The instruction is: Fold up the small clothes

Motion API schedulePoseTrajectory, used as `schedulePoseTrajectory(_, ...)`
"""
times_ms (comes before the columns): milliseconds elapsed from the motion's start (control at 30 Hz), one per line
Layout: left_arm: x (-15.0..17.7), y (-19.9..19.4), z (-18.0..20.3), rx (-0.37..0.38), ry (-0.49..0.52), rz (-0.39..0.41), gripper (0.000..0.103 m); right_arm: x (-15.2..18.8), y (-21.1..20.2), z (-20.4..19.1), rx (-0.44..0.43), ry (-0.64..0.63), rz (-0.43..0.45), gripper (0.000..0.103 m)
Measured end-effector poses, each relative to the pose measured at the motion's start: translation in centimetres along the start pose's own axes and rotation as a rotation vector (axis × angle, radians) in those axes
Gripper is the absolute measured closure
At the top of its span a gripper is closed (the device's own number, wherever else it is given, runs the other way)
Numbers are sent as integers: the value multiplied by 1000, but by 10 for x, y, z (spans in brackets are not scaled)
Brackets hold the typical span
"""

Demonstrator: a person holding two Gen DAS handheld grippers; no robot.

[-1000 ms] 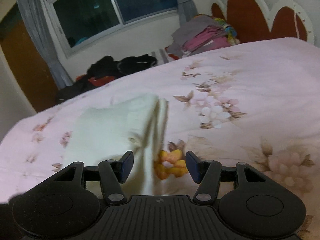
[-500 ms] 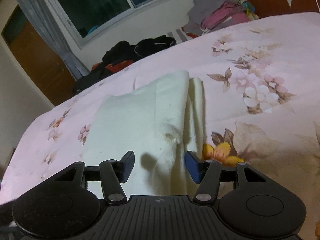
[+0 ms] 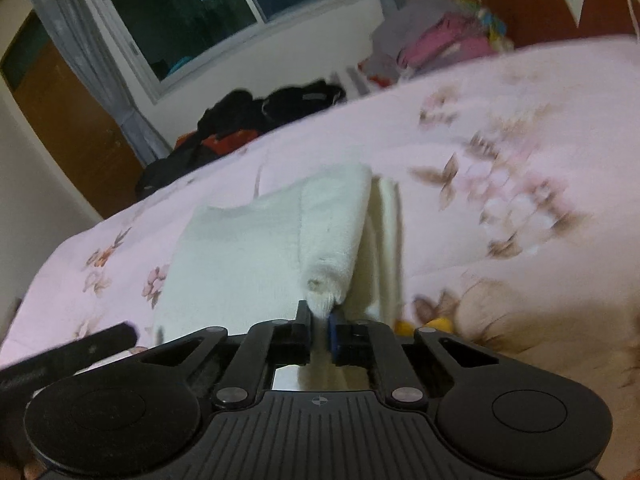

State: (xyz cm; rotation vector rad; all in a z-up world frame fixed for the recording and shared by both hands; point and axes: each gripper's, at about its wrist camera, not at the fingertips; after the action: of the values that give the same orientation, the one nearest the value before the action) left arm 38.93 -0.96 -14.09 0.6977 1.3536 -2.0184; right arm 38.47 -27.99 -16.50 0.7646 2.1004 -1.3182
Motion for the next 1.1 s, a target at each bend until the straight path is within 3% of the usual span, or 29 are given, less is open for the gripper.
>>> schedulePoseTrajectory(133,7,20,3,5,-6,-57,53,13,11,11,35,-16,-71,97)
schedulePoseTrajectory(333,17,28,3,8,4,-106,51,15,6,6,83,-45,-55,96)
schedulePoseTrajectory(600,25,29,3,20,-4,-127,52,16,-39,-14,57,-63,-10,96)
schedulePoseTrajectory(900,46,10,9,26,46,-142,51,57,-35,-30,79,-189,-116,96)
schedulePoseTrajectory(967,50,6,11,28,69,-147,51,64,-30,-32,122,-249,-138,96)
schedulePoseTrajectory(1100,40,2,11,34,57,-191,53,61,-26,-29,136,-270,-150,96)
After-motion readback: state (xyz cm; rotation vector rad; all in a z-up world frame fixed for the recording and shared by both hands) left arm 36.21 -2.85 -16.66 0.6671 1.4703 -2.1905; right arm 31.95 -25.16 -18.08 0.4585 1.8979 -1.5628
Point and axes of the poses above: each gripper's, at about its wrist camera, not at the fingertips, and y roughly the way its jaws point, z to its right, x to its underside, and after that the axes turned 5 degrees about -y, right-handed
